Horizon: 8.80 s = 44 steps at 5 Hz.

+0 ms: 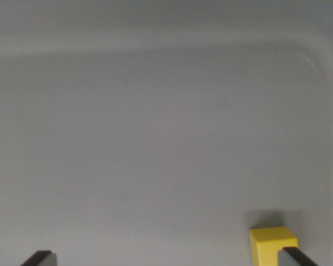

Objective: Pick yellow cube

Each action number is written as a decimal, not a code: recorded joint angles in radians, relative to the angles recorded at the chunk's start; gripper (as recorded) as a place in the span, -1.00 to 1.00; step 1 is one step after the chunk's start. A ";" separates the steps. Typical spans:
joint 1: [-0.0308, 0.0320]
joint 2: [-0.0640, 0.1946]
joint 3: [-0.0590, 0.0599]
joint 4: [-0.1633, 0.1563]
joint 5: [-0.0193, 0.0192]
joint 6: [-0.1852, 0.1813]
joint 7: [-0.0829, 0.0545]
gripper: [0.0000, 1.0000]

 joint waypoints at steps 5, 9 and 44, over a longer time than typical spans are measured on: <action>-0.0252 0.044 -0.029 -0.106 0.0191 -0.126 -0.082 -1.00; -0.0439 0.077 -0.050 -0.184 0.0332 -0.220 -0.142 -1.00; -0.1284 0.224 -0.146 -0.535 0.0966 -0.637 -0.415 1.00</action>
